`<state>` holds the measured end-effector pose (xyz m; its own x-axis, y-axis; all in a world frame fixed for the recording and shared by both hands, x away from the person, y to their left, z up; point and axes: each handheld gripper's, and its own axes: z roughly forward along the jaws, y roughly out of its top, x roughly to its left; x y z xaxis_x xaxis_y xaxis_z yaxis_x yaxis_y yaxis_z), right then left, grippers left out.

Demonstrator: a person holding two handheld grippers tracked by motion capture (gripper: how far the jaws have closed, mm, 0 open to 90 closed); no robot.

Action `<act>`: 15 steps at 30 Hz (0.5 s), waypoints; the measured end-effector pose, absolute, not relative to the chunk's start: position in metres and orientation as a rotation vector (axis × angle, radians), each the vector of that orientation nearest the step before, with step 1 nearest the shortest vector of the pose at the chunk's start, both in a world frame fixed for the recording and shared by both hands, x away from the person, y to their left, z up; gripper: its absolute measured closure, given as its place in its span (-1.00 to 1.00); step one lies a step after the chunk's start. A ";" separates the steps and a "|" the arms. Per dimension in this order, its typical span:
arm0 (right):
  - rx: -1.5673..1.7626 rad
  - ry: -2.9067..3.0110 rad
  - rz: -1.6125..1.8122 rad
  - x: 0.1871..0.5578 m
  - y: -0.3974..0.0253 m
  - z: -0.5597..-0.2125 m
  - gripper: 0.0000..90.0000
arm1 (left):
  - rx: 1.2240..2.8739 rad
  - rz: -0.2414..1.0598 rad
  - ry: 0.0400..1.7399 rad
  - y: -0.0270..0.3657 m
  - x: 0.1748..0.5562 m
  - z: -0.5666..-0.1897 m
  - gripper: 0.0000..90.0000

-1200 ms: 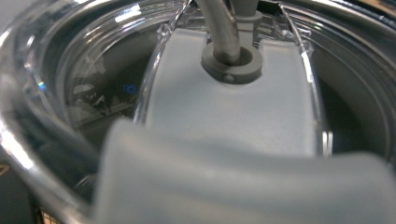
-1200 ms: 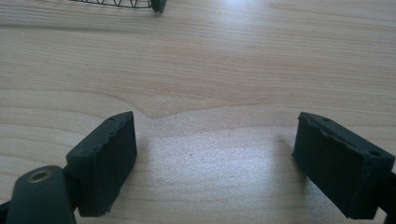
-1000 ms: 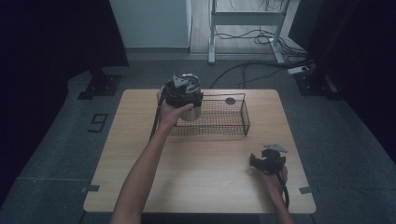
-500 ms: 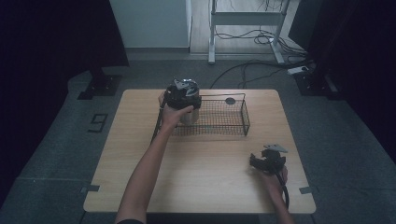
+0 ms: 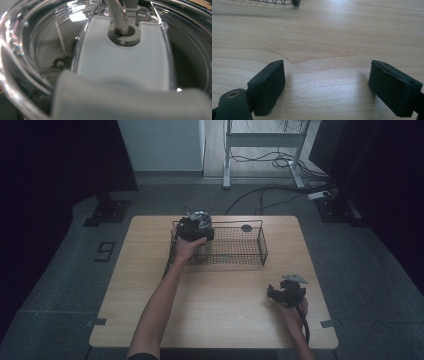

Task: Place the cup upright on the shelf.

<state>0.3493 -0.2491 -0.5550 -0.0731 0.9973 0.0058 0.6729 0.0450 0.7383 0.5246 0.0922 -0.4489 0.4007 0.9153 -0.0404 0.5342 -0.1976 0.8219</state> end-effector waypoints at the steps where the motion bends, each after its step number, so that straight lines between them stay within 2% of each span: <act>1: 1.679 1.802 0.800 0.349 -0.249 -0.555 -0.70 | 1.863 0.605 1.247 0.092 0.525 -0.449 -0.91; 15: 1.678 1.801 0.800 0.349 -0.249 -0.555 -0.70 | 1.860 0.590 1.264 0.095 0.524 -0.466 -0.91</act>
